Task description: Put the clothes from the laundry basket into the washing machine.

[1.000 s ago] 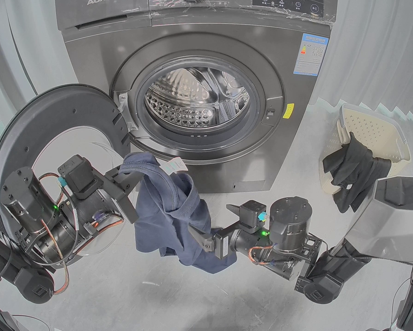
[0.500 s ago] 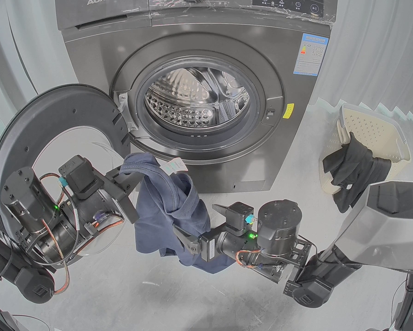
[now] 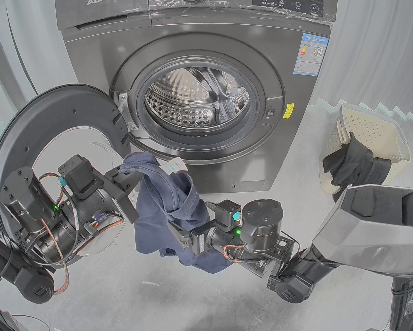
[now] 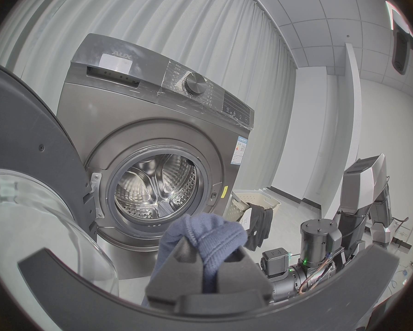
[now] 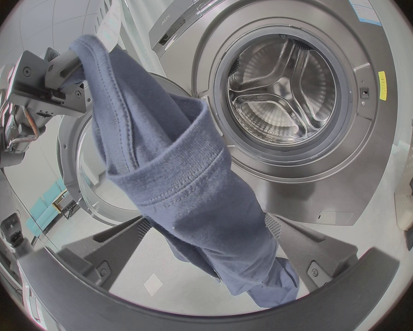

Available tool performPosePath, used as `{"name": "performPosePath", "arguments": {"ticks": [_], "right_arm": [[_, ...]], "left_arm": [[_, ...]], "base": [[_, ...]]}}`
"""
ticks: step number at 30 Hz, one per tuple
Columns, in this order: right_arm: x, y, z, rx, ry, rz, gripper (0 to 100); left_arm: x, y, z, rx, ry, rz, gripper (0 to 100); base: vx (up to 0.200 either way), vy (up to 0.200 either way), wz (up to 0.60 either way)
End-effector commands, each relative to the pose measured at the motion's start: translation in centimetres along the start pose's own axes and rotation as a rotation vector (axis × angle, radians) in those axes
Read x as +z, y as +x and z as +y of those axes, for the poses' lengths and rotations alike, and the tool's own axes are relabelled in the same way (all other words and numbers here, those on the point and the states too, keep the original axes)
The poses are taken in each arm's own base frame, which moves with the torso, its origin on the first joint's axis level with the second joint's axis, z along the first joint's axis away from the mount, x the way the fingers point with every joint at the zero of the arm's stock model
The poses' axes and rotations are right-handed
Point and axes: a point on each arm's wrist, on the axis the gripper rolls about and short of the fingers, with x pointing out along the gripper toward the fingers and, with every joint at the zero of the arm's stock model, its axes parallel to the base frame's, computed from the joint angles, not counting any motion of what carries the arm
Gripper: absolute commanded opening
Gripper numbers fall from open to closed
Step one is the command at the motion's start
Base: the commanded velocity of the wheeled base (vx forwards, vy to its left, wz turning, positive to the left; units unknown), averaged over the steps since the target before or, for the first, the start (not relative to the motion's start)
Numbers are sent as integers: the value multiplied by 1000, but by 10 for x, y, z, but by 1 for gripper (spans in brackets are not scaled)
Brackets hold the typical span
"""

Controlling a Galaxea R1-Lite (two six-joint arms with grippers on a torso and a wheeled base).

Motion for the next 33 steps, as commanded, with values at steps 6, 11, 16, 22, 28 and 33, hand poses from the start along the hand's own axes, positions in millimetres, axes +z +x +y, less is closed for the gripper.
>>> {"name": "performPosePath", "arguments": {"ticks": [6,11,16,22,28,33], "right_arm": [[30,-8,-31,-81,3,-67,100],[44,-21,-42,-111,-1,-85,100],[49,-25,-48,-126,-15,-95,100],[51,-24,-49,-125,-17,-103,100],[45,-17,-45,-112,-11,-94,100],[41,-11,-38,-93,-6,-94,100]], "left_arm": [[0,0,0,0,0,0,0],[0,0,0,0,-1,1,0],[0,0,0,-2,-1,0,0],[0,0,0,-2,-1,1,0],[1,-1,-1,-3,0,-3,0],[2,-1,-1,-5,0,-5,0]], "base": [[0,0,0],[0,0,0],[0,0,0],[0,0,0],[0,0,0],[0,0,0]]}}
